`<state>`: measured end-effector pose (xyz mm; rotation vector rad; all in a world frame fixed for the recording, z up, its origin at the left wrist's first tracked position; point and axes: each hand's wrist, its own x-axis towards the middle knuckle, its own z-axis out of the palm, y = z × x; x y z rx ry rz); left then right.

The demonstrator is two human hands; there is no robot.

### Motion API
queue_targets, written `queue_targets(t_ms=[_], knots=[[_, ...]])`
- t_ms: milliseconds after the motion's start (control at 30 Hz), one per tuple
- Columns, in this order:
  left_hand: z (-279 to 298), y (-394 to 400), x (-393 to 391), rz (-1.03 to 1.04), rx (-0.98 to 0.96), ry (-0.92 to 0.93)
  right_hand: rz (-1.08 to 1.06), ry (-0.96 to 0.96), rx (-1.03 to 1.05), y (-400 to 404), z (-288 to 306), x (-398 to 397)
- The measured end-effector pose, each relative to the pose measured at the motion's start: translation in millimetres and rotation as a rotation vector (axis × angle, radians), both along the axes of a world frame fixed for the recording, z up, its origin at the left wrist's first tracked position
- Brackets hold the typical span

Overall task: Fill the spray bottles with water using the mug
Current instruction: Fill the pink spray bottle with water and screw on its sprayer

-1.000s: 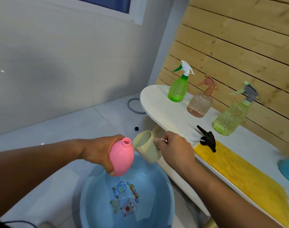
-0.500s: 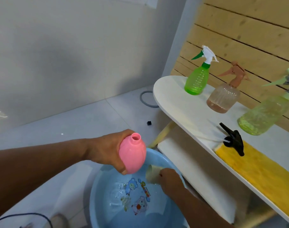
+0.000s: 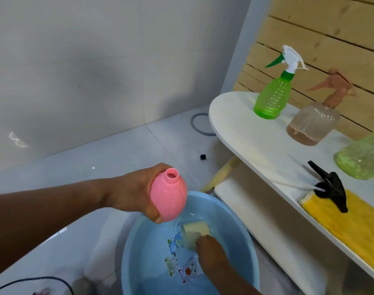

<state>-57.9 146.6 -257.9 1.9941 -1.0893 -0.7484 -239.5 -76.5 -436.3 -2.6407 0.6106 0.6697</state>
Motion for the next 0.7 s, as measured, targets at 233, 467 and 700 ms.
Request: queue_targets(t_ms=[233, 467, 700], knots=[[5, 9, 6, 0.006, -0.007, -0.029, -0.524, -0.260, 0.514, 3, 30, 5], [14, 16, 4, 0.002, 0.005, -0.056, -0.776, -0.346, 0.807, -4, 98, -3], [23, 15, -1, -0.004, 0.032, -0.094, -0.696, -0.485, 0.712, -15, 181, -14]])
